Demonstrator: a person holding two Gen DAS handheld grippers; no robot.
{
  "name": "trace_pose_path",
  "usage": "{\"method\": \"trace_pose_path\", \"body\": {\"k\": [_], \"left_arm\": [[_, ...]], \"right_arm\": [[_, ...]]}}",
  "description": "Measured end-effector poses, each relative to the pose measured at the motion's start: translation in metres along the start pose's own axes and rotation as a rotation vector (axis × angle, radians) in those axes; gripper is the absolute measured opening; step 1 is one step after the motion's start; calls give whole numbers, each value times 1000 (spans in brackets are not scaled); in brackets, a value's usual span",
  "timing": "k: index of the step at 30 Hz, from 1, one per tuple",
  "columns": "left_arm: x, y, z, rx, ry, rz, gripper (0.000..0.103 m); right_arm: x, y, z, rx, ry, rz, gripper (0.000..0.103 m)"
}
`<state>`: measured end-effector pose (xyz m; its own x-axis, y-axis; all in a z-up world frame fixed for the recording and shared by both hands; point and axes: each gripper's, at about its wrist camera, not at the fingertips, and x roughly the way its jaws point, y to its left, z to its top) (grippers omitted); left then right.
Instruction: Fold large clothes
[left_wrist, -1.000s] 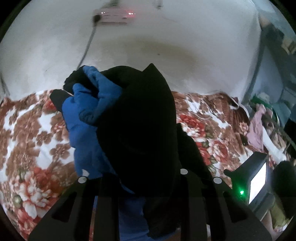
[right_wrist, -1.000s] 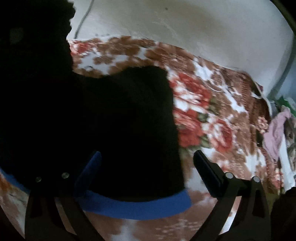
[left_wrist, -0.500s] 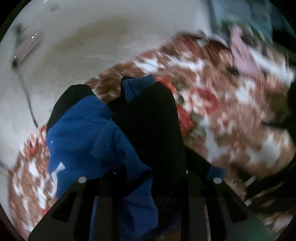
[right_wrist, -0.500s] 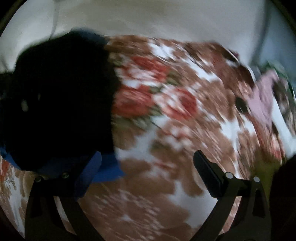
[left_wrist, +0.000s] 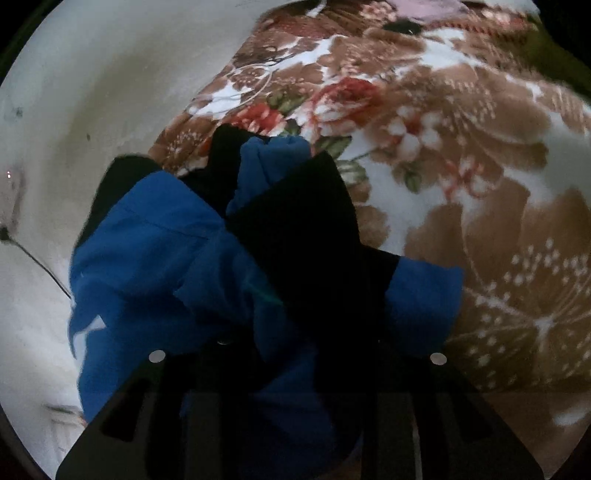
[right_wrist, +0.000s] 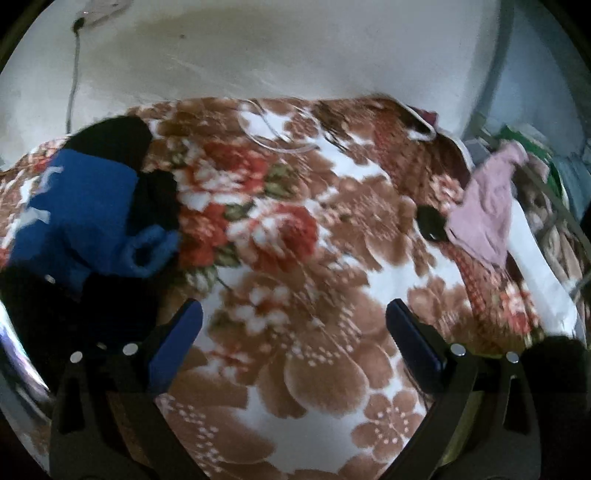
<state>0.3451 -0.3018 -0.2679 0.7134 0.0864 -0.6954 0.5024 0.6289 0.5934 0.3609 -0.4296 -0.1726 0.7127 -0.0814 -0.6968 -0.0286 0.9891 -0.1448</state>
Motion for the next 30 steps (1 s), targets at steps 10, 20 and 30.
{"method": "trace_pose_path", "body": {"k": [10,20,30], "left_arm": [[-31,-5,-14,52,-64,5,98],[-68,-33,-33,153,-103,122,98],[-58,-41,-34,220,-79,130,98]], "right_arm": [[-39,35,64,-35,-68,92,98],[-37,77,74,-116,-8,118,98],[-4,209,113,-476,44,190,98]]}}
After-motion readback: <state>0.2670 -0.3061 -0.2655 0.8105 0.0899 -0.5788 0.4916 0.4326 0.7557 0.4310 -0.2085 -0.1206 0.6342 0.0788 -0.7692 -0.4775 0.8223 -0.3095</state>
